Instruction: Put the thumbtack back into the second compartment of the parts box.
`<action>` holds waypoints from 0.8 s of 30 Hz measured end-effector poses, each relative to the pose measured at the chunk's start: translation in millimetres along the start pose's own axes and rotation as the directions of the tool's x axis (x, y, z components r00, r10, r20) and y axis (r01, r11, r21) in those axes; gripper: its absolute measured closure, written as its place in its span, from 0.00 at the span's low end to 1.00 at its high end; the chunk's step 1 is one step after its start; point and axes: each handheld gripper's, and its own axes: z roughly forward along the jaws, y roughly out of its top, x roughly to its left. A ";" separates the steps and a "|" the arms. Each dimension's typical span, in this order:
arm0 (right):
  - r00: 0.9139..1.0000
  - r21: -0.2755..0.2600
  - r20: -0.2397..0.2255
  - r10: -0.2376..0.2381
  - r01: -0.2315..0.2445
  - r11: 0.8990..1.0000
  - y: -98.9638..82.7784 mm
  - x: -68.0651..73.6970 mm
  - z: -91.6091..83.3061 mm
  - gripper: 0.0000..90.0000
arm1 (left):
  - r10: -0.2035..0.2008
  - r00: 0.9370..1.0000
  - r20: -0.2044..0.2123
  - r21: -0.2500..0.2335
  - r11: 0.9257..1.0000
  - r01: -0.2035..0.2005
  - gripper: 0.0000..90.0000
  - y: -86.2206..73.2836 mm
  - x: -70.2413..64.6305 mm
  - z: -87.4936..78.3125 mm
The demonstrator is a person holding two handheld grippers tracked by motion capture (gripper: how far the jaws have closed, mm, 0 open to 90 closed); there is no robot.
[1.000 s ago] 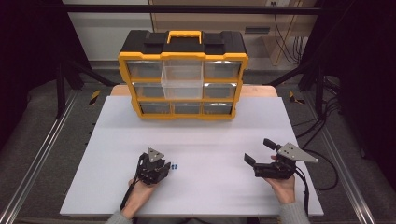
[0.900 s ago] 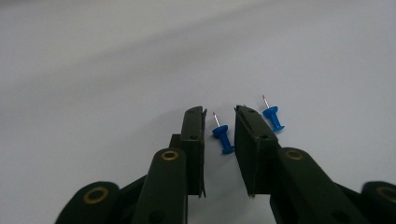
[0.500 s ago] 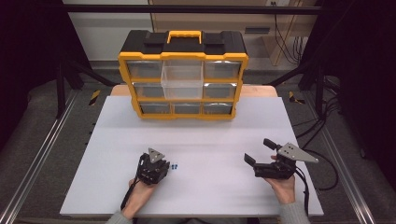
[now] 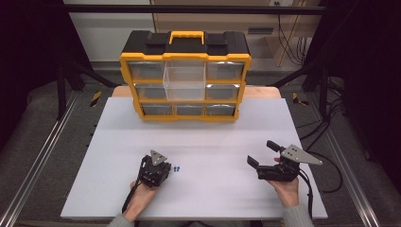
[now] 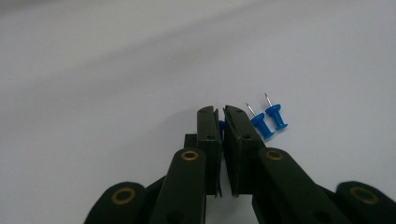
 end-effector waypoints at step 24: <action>1.000 0.006 -0.002 0.003 -0.003 1.000 -0.6 0.7 0.8 0.02 | -0.007 0.999 0.051 -0.056 0.998 0.010 0.94 8.5 14.8 -16.5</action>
